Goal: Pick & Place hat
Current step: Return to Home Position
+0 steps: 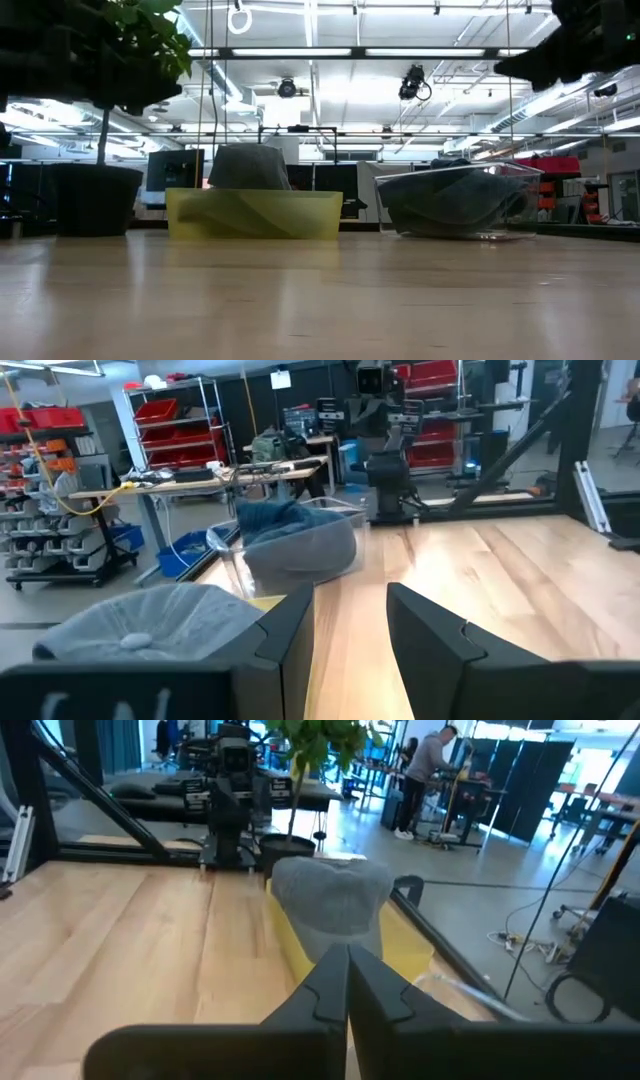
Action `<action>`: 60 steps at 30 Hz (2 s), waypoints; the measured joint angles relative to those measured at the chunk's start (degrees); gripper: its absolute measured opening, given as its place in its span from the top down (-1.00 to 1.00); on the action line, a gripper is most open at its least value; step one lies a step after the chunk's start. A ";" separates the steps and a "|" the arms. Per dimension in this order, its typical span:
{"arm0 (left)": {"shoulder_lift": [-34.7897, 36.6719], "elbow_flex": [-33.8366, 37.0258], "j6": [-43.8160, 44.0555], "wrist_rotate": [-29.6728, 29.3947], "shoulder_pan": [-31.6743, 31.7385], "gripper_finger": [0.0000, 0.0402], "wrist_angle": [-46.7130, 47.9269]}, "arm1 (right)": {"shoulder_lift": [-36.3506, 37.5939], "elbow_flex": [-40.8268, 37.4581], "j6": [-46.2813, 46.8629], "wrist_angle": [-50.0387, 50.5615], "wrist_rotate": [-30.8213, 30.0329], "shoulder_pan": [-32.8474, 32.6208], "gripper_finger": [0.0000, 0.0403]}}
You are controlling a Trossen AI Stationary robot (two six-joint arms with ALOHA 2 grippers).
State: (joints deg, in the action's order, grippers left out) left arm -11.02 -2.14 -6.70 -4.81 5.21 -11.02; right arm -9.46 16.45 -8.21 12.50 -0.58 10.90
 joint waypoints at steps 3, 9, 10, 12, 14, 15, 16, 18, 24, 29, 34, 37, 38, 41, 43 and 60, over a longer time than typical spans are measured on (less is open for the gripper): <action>0.00 1.38 -0.62 0.01 0.02 0.35 0.18 | 1.32 -2.63 0.26 -0.70 -0.02 0.00 0.96; -0.07 1.63 -1.36 0.12 0.11 0.35 0.90 | 3.52 -6.14 -0.15 -3.81 -0.03 0.00 0.95; -0.07 1.63 -1.36 0.10 0.11 0.35 0.84 | 3.88 -6.57 -0.30 -3.70 -0.02 0.00 0.95; -0.07 1.63 -1.36 0.10 0.11 0.35 0.85 | 4.62 -7.06 -0.30 -3.68 -0.03 0.00 0.95; -0.07 1.63 -1.40 0.10 0.11 0.35 0.82 | 5.43 -7.21 -0.16 -3.62 -0.03 0.00 0.95; -0.07 1.63 -1.44 0.10 0.11 0.35 0.82 | 5.81 -7.21 -0.17 -3.59 -0.04 0.00 0.95; -0.07 1.63 -1.44 0.10 0.11 0.35 0.82 | 6.10 -7.21 -0.19 -3.57 -0.02 0.00 0.95; -0.15 1.65 -1.44 0.08 0.11 0.35 0.82 | 6.76 -7.21 -0.21 -3.43 -0.02 0.01 0.94; -0.18 1.68 -1.43 0.06 0.11 0.35 1.16 | 7.38 -7.21 0.50 -2.56 -0.02 0.00 0.96; -0.18 1.68 -1.48 0.03 0.11 0.35 1.19 | 7.38 -9.59 1.97 -5.88 -0.02 0.00 0.94; -0.18 1.70 -1.46 0.03 0.11 0.35 1.22 | 7.38 -15.32 1.76 -14.98 -0.04 0.00 0.95; -0.18 1.70 -1.48 0.01 0.10 0.35 1.24 | 7.31 -15.65 2.38 -14.72 -0.69 0.00 0.95; -0.18 1.70 -1.46 0.01 0.11 0.35 1.26 | 7.35 -15.65 2.91 -14.69 -1.13 0.00 0.95; -0.18 1.70 -1.46 0.00 0.11 0.35 1.26 | 7.33 -15.61 2.93 -13.93 -2.44 0.00 0.95; -0.18 1.72 -1.46 0.01 0.11 0.35 1.26 | 7.33 -15.61 2.65 -13.57 -3.08 0.00 0.95; -0.18 1.74 -1.44 0.01 0.10 0.35 1.28 | 7.33 -15.56 4.55 -13.65 -3.35 0.00 0.94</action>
State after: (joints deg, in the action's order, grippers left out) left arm -11.20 -0.40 -8.14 -4.80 5.32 -9.74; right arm -2.13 0.89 -3.66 -1.15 -3.93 10.90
